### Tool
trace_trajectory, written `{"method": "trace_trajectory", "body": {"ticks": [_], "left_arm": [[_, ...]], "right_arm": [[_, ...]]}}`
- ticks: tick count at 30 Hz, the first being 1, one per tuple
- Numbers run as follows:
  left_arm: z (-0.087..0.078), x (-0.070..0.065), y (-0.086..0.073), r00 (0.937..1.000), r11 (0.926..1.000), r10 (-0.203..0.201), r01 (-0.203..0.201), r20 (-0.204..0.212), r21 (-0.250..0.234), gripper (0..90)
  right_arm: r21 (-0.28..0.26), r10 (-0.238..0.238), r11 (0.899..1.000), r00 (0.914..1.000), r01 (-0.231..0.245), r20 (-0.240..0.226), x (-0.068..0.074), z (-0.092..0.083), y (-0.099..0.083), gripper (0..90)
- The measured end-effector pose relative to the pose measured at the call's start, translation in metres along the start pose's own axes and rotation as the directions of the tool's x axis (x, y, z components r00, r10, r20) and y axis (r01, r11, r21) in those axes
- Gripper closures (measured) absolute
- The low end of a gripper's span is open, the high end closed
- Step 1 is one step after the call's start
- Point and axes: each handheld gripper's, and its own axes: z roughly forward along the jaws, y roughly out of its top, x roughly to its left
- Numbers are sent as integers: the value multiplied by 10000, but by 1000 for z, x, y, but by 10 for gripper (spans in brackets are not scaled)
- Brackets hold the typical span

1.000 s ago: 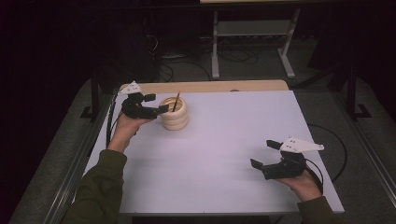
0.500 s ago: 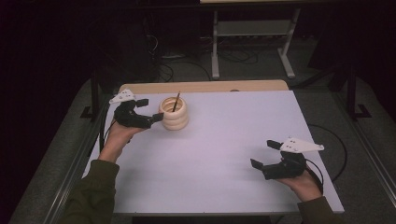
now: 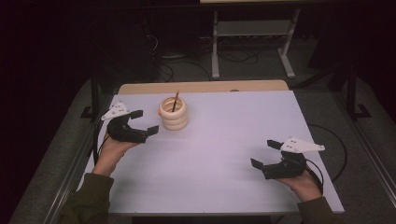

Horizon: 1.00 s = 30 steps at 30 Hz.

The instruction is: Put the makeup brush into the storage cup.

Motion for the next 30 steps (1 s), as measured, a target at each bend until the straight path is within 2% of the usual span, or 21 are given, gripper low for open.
{"method": "trace_trajectory", "body": {"ticks": [6, 8, 19, 30], "left_arm": [[-13, -10, -11, 10000, 9998, 13, -14, -39, -183, 28], [-17, -13, -14, 9998, 9997, 143, -145, -99, -173, 27], [-32, -26, -30, 9999, 9992, -96, 91, -122, -389, 28], [-41, -36, -48, 9998, 9994, -196, 194, -72, -279, 28]], "right_arm": [[-89, 96, 9999, 10000, -95, 4, 1, -1, 0, 45], [-105, 133, 9999, 9999, -133, 0, 1, -2, 0, 39], [-242, 239, 9994, 9996, -235, 147, 0, -4, -2, 12], [-272, 249, 9993, 9995, -244, 182, 0, -5, -3, 13]]}}
